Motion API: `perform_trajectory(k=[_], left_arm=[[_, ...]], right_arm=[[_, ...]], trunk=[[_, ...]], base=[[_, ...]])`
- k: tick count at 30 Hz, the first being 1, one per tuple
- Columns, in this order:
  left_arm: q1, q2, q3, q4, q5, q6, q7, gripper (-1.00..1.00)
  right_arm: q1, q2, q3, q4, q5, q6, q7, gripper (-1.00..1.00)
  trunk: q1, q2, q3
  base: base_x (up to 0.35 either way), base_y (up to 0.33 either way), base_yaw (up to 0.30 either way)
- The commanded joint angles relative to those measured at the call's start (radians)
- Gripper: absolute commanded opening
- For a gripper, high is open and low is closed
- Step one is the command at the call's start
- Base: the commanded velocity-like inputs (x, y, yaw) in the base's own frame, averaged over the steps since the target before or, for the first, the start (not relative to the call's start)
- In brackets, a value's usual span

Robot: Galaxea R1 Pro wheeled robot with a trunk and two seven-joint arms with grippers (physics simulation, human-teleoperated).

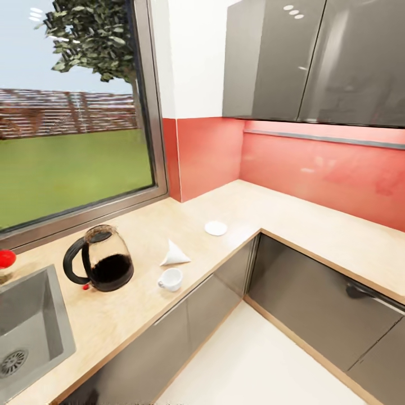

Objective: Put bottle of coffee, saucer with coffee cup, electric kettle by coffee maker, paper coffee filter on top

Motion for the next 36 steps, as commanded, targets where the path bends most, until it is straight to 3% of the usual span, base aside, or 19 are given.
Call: perform_trajectory(k=[1,8,12,18,24,36], left_arm=[[0.0,-0.001,0.001,0.003,0.0,-0.002,-0.001,1.0],[0.027,0.006,-0.001,0.201,-0.029,-0.001,0.003,1.0],[0.03,0.007,-0.002,0.253,-0.054,0.004,0.007,1.0],[0.06,0.019,0.0,0.286,-0.062,0.011,0.017,1.0],[0.083,0.042,0.002,0.325,-0.062,0.013,0.067,1.0],[0.087,0.041,0.001,0.359,-0.061,0.034,0.073,1.0]], right_arm=[[-0.001,0.001,-0.006,0.0,0.008,-0.003,0.0,1.0],[-0.001,0.001,-0.006,0.001,0.008,-0.003,0.0,1.0],[-0.001,0.001,-0.006,0.001,0.008,-0.003,0.0,1.0],[-0.001,0.001,-0.005,0.001,0.008,-0.003,0.004,1.0],[-0.001,0.0,-0.006,0.001,0.009,0.0,0.005,1.0],[-0.001,0.001,-0.008,-0.001,0.006,-0.001,0.003,1.0]], trunk=[[0.001,-0.002,-0.002],[0.001,-0.002,-0.002],[0.001,-0.002,-0.002],[0.001,-0.002,-0.002],[0.001,-0.002,-0.002],[0.001,-0.002,-0.002]], base=[[0.0,0.0,0.28],[0.0,0.0,0.28],[0.0,0.0,0.28],[0.0,0.0,0.096],[0.0,0.0,0.006],[-0.02,0.011,0.0]])
